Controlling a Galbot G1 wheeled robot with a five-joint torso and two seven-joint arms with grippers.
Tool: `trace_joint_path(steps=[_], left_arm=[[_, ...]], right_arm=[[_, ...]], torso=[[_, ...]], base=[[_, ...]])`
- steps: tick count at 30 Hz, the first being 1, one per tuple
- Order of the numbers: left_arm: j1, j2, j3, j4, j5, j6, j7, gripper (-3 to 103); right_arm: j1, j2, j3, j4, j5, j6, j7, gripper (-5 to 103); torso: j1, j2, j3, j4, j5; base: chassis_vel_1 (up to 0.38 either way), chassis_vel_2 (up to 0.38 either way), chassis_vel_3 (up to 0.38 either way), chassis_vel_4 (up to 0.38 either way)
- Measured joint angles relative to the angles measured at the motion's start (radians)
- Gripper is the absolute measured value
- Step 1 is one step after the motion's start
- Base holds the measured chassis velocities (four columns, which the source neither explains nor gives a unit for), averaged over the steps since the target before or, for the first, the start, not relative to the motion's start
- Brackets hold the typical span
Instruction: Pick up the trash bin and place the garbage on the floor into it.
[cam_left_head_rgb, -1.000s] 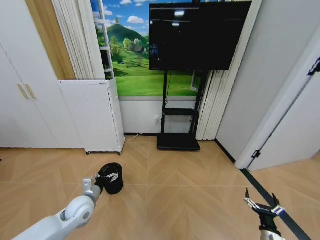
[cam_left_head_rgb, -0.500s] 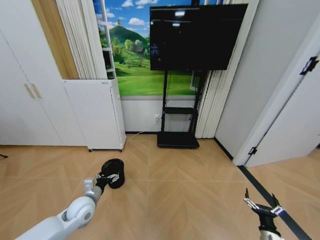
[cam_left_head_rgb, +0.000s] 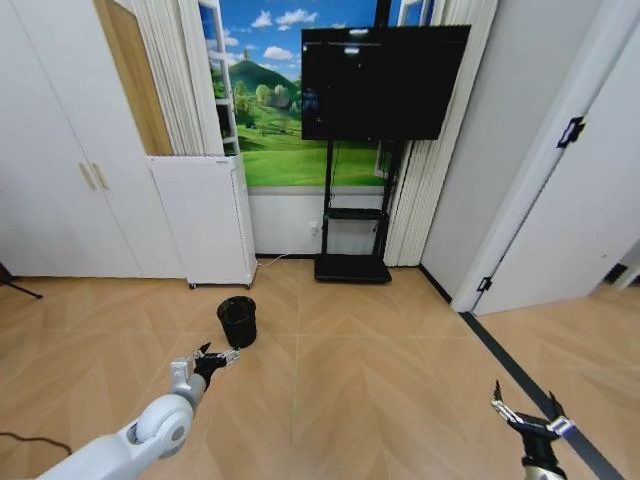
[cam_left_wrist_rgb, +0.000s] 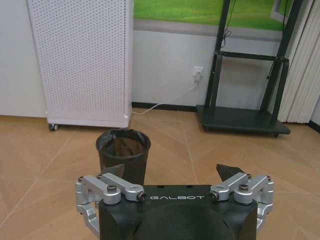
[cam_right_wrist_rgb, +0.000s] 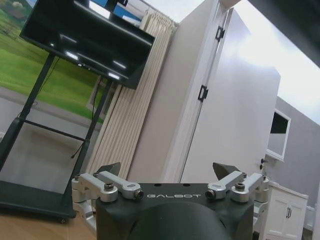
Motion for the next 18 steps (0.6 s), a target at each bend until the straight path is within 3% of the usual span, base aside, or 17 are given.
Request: trace_joint_path(steps=[4,5,8,18], left_arm=[[0.003,-0.004,0.0,0.0,0.005,-0.001,-0.002,100],[0.005,-0.007,0.0,0.001,0.007,-0.002,-0.002,100],[0.007,-0.011,0.001,0.002,0.011,-0.003,-0.002,100],[0.003,-0.026,0.001,0.004,0.025,-0.016,-0.008,100]], right_arm=[[0.0,0.002,-0.001,-0.001,-0.004,0.006,0.008,100],[-0.004,0.003,0.0,0.0,-0.006,0.009,0.008,100],[-0.007,0.008,0.001,0.0,-0.009,0.013,0.008,100],[-0.021,0.016,0.015,0.011,-0.017,0.017,0.009,100]], torso=[[-0.001,0.0,0.0,-0.0002,0.0022],[-0.001,0.0,0.0,0.0004,0.0008],[-0.001,0.0,0.0,-0.0002,0.0014],[0.001,-0.001,0.001,0.0001,0.0016]], base=[[0.444,-0.207,-0.414,0.209],[0.288,-0.143,-0.225,0.147],[0.089,-0.064,-0.138,0.092],[-0.086,0.009,0.086,-0.023]])
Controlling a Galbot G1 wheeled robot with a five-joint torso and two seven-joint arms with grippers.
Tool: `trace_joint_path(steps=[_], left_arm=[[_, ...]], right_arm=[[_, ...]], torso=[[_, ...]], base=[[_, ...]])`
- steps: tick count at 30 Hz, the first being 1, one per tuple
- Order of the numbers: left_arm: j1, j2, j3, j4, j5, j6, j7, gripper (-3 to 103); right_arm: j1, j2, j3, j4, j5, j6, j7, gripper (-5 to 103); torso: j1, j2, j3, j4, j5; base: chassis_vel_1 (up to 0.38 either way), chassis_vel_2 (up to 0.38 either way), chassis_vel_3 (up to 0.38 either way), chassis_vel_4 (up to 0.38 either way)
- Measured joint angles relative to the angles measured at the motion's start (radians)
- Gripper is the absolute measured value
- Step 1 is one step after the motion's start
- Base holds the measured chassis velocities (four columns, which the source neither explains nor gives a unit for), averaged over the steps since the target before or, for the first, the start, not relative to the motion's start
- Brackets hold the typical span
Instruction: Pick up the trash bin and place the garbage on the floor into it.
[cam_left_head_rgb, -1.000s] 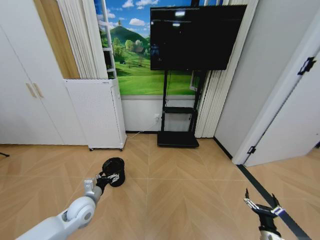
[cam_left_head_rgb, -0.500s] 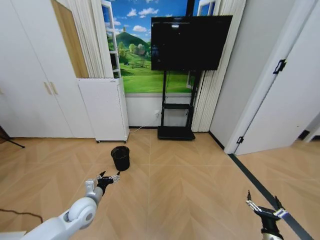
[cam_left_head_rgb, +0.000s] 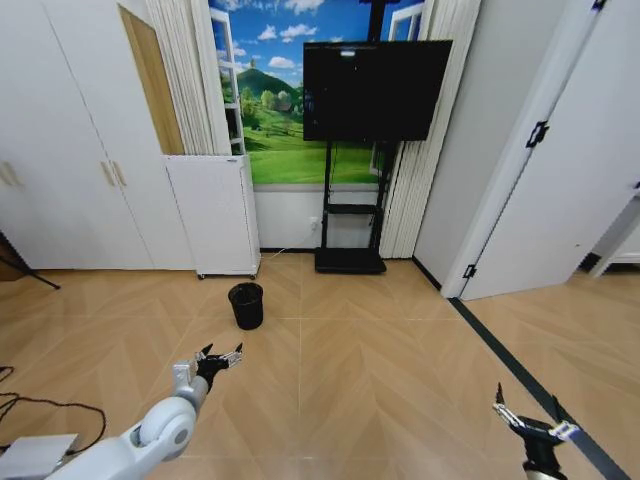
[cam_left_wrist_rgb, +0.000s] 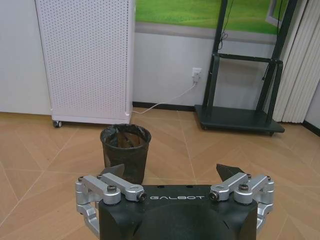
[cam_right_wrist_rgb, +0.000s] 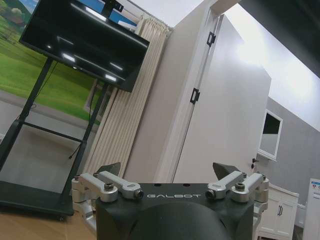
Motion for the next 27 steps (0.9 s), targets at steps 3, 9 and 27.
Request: trace_joint_path(steps=[3,9,27], left_arm=[[-0.003,-0.001,-0.007,-0.004,0.006,-0.009,-0.001,100],[-0.024,0.014,-0.031,-0.028,0.002,-0.023,0.017,100],[-0.234,0.161,0.063,-0.158,-0.202,0.055,0.053,100]], right_arm=[[-0.024,-0.004,0.014,0.025,0.01,-0.015,-0.001,100],[-0.116,-0.041,0.042,0.135,0.087,-0.065,-0.055,100],[-0.167,-0.359,-0.064,0.593,0.391,-0.227,-0.16,100]], torso=[[0.0,0.0,0.0,0.0,0.0002],[-0.001,0.0,-0.001,-0.0004,0.0],[-0.001,0.0,0.0,-0.0003,0.0001]], base=[[0.0,0.0,0.0,0.0],[0.015,-0.009,-0.018,0.001],[0.002,-0.001,-0.003,0.0]])
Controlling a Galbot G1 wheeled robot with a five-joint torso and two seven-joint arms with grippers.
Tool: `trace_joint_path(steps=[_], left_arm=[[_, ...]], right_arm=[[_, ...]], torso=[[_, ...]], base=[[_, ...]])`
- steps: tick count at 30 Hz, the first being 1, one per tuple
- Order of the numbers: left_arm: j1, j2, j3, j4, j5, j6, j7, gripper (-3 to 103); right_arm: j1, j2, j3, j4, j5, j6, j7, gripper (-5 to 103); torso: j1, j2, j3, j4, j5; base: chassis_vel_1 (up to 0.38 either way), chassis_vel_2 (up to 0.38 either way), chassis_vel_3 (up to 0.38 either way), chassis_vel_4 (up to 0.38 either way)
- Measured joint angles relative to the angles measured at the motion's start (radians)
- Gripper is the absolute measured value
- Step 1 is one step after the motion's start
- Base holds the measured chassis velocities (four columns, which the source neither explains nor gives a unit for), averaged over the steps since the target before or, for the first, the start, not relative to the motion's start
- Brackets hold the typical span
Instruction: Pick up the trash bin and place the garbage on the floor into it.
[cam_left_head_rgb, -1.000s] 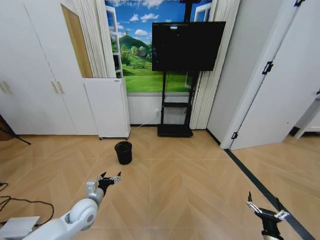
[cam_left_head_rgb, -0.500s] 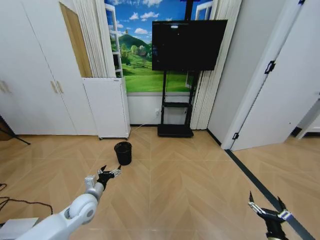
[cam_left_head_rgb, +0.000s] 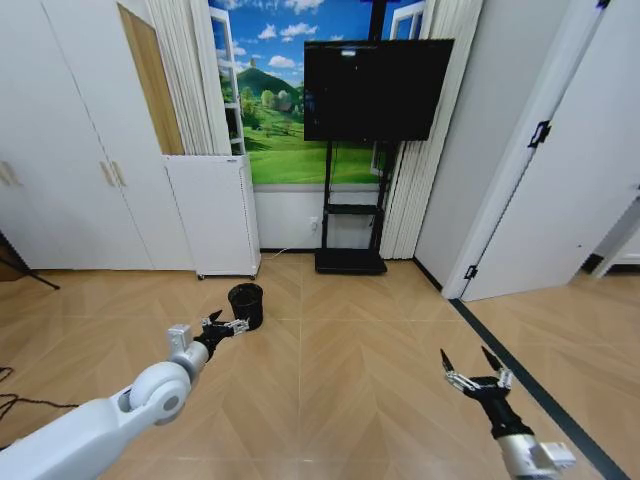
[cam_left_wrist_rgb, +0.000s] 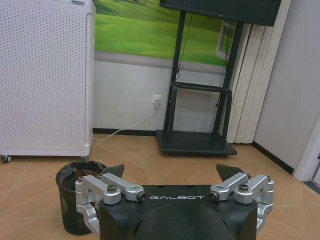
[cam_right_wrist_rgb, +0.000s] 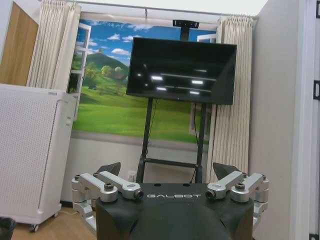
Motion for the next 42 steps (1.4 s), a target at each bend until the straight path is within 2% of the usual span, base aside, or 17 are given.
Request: trace_joint_path(steps=[2,4,6,8,10,13,14,16,22,32,42], left_arm=[[-0.006,0.001,-0.003,-0.003,-0.005,0.004,0.002,100],[-0.036,0.002,-0.006,-0.005,-0.016,0.013,0.014,100],[-0.043,0.002,-0.006,-0.005,-0.02,0.015,0.015,100],[-0.092,-0.002,0.016,-0.004,-0.033,0.018,0.024,100],[-0.108,-0.004,0.027,-0.003,-0.039,0.019,0.025,100],[-0.225,-0.031,0.13,0.009,-0.067,0.02,0.013,100],[-0.225,-0.031,0.13,0.009,-0.067,0.02,0.013,100],[-0.332,-0.057,0.222,0.013,-0.088,0.019,-0.027,100],[-0.429,-0.102,0.299,0.028,-0.105,0.021,-0.075,100],[-0.445,-0.154,0.32,0.06,-0.103,0.03,-0.086,100],[-0.443,-0.161,0.326,0.066,-0.116,0.035,-0.091,100]], right_arm=[[0.028,-0.014,-0.01,0.004,0.009,-0.012,0.013,100],[0.181,-0.091,-0.051,0.01,0.104,-0.085,0.084,100],[0.202,-0.103,-0.057,0.01,0.121,-0.093,0.09,100],[0.293,-0.164,-0.097,0.008,0.22,-0.134,0.105,100],[0.304,-0.173,-0.105,0.006,0.23,-0.139,0.106,100],[0.352,-0.216,-0.161,-0.014,0.242,-0.16,0.11,100],[0.352,-0.216,-0.161,-0.014,0.242,-0.16,0.11,100],[0.364,-0.24,-0.18,-0.017,0.234,-0.166,0.11,100],[0.389,-0.257,-0.202,-0.051,0.234,-0.168,0.107,100],[0.389,-0.251,-0.207,-0.063,0.229,-0.161,0.1,100],[0.376,-0.256,-0.204,-0.054,0.221,-0.156,0.096,100]], torso=[[0.0,0.0,0.0,0.0002,-0.0001],[0.0,0.0,0.0,0.0005,-0.0002],[0.0,0.0,0.0,0.0005,-0.0003],[0.0,0.0,0.0,0.0005,-0.0002],[0.0,0.0,0.0,0.0005,-0.0002],[0.0,0.0,0.0,-0.0001,0.0002],[0.0,0.0,0.0,-0.0001,0.0002],[0.0,0.0,0.0,-0.0003,-0.0001],[0.0,0.0,0.0,0.0,0.0],[0.0,0.0,0.0,0.0002,0.0],[0.0,0.0,0.0,0.0002,-0.0001]], base=[[0.0,0.0,0.0,0.0],[0.0,0.0,0.0,0.0],[0.0,0.0,0.0,0.0],[0.0,0.0,0.0,0.0],[0.0,0.0,0.0,0.0],[0.0,0.0,0.0,0.0],[0.0,0.0,0.0,0.0],[0.0,0.0,0.0,0.0],[0.0,0.0,0.0,0.0],[0.0,0.0,0.0,0.0],[0.0,0.0,0.0,0.0]])
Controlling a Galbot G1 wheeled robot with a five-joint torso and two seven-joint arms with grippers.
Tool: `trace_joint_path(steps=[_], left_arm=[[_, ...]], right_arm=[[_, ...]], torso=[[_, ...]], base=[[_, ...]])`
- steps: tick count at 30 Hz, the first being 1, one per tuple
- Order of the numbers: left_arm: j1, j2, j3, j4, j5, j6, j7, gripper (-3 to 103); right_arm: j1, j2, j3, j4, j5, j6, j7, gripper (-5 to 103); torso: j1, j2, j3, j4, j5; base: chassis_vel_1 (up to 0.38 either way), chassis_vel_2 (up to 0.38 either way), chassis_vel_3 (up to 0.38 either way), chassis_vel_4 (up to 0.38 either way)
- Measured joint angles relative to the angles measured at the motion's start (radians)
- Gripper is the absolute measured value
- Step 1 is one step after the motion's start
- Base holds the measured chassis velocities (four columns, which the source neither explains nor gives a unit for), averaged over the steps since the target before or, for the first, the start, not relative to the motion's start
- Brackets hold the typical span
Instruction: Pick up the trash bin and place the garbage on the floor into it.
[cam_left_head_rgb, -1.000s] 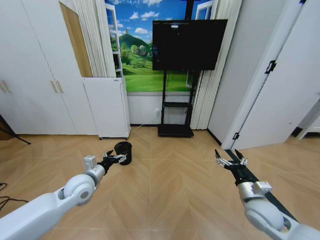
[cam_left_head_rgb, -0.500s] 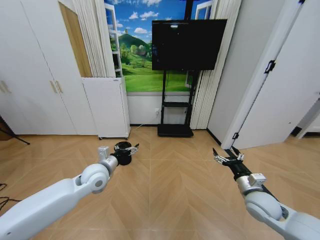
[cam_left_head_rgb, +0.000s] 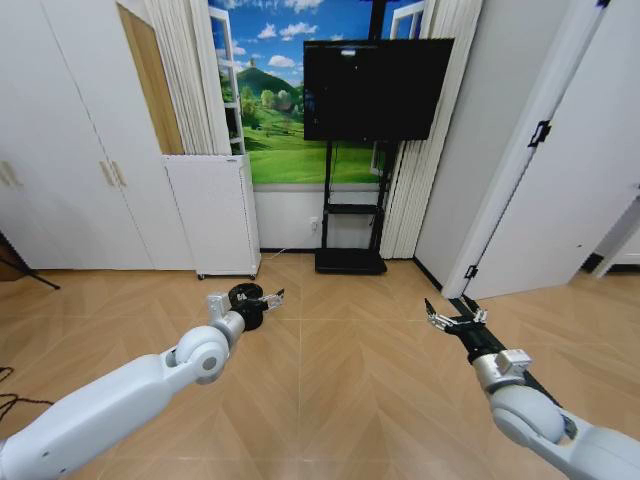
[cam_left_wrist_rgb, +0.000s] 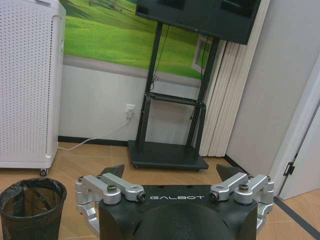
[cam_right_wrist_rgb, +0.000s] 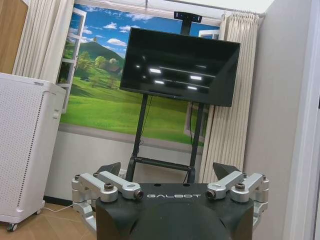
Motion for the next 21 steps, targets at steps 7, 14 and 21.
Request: trace_joint_path(steps=[7,14,21], left_arm=[[0.001,0.001,-0.001,0.0,0.0,0.0,0.0,100],[0.002,0.001,-0.002,0.0,0.0,0.0,0.0,100],[0.003,0.001,-0.003,0.0,0.0,0.0,0.0,100]], right_arm=[[0.0,0.0,0.001,0.0,-0.001,0.0,0.0,100],[-0.001,0.001,0.002,0.001,-0.001,0.001,-0.001,100],[-0.001,0.001,0.002,0.001,-0.001,0.001,-0.001,100]], torso=[[0.0,0.0,0.0,0.0,0.0],[0.0,0.0,0.0,0.0,0.0],[0.0,0.0,0.0,0.0,0.0]], base=[[0.0,0.0,0.0,0.0],[0.0,0.0,0.0,0.0],[0.0,0.0,0.0,0.0]])
